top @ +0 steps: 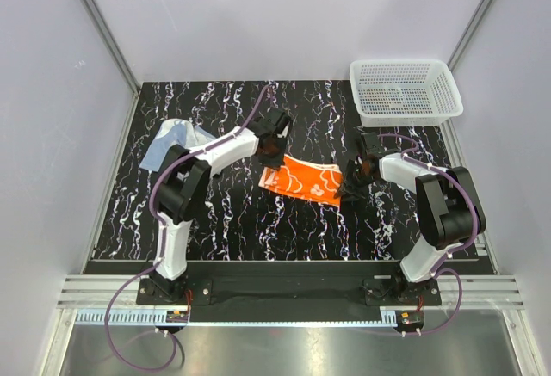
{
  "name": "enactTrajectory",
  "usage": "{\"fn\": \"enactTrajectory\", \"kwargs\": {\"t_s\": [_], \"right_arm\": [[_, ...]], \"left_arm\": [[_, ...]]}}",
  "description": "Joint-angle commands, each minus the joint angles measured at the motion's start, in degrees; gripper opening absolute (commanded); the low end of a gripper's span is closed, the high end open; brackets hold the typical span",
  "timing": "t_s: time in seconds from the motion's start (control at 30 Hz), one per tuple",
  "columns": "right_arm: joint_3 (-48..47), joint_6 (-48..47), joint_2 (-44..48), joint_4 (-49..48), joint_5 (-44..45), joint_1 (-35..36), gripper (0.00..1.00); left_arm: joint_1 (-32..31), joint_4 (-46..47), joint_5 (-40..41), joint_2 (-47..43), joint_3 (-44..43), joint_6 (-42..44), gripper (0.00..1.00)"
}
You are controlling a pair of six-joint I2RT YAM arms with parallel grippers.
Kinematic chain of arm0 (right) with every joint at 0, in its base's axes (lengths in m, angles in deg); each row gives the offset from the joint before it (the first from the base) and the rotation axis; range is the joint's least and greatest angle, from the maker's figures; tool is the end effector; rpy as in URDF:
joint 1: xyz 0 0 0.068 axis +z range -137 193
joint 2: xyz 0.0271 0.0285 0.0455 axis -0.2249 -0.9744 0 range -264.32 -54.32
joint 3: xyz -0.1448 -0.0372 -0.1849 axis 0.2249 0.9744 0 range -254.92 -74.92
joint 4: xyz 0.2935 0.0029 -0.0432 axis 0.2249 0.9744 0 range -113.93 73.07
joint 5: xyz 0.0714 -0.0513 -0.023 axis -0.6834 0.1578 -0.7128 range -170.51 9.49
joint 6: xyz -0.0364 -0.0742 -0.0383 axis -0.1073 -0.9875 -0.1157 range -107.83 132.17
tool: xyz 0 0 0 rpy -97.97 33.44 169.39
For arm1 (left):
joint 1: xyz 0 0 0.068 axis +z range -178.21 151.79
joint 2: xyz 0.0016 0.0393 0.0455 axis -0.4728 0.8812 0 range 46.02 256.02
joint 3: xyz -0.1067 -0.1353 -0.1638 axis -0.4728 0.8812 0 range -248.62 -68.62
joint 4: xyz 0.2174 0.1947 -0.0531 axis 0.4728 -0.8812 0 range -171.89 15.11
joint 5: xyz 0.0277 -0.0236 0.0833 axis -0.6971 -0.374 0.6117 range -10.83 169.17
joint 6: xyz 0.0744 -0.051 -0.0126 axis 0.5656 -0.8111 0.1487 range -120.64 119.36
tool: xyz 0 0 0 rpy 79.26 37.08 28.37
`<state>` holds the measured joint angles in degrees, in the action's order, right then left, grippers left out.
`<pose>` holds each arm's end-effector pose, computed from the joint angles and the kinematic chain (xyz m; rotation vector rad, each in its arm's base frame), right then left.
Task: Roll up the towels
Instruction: Fold the towel
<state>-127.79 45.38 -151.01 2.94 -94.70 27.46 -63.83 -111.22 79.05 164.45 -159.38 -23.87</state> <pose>0.3264 0.1048 0.0429 0.4102 2.8582 0.5272 0.3855 -0.2763 0.0959 0.2953 2.7145 -0.3120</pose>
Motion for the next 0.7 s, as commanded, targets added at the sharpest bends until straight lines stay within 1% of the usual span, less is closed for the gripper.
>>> {"fn": "enactTrajectory", "kwargs": {"t_s": [0.0, 0.1, 0.13, 0.17, 0.2, 0.3, 0.37, 0.4, 0.43, 0.47, 0.5, 0.53, 0.6, 0.67], "right_arm": [[-0.9, -1.7, -1.0, 2.3, 2.5, 0.0, 0.32], [-1.1, -1.7, -1.2, 2.6, 2.5, 0.1, 0.36], [-1.2, -1.7, -1.2, 2.6, 2.4, 0.1, 0.37], [-1.3, -1.7, -1.4, 2.7, 2.4, 0.1, 0.39], [-1.3, -1.8, -1.4, 2.7, 2.4, 0.1, 0.46], [-1.5, -1.8, -1.2, 2.9, 2.5, 0.0, 0.49], [-1.8, -2.0, -1.0, 3.3, 2.5, 0.0, 0.54], [-2.0, -2.1, -0.6, 3.4, 2.8, 0.0, 0.57], [-2.2, -2.2, -0.2, 3.6, 2.9, 0.1, 0.64], [-2.2, -2.2, 1.0, 3.8, 3.2, 0.1, 0.67], [-2.6, -2.4, 1.8, 4.1, 3.6, 0.0, 0.68], [-2.8, -2.5, 3.2, 4.4, 3.6, 0.1, 0.68], [-3.1, -3.0, 4.7, 4.8, 3.3, 0.1, 0.68], [-3.4, -3.1, 6.7, 4.9, 2.6, 0.1, 0.67]], "left_arm": [[0.8, -0.5, 5.2, -4.8, -2.3, 0.1, 0.0], [1.0, -0.8, 7.1, -5.1, -2.5, 0.3, 0.0], [1.0, -0.8, 7.4, -4.7, -2.5, 0.5, 0.02], [1.2, -0.9, 7.7, -4.5, -2.4, 0.5, 0.02], [1.2, -0.9, 8.0, -4.2, -2.6, 0.5, 0.03], [1.7, -1.5, 9.1, -3.0, -2.8, 0.1, 0.06], [2.1, -1.9, 10.7, -2.5, -2.8, -0.2, 0.22], [2.3, -2.0, 11.0, -2.5, -2.6, -0.2, 0.35], [2.5, -1.9, 11.3, -2.5, -2.2, -0.4, 0.48], [2.7, -2.0, 11.4, -3.0, -2.0, -0.4, 0.65], [2.7, -1.7, 11.5, -3.6, -1.5, -0.5, 0.72], [2.7, -1.4, 12.2, -4.6, -0.8, -0.5, 0.83], [2.7, -1.4, 12.7, -5.7, -0.4, -0.5, 0.9], [2.7, -2.1, 14.0, -6.8, -0.2, -0.7, 0.92]]}}
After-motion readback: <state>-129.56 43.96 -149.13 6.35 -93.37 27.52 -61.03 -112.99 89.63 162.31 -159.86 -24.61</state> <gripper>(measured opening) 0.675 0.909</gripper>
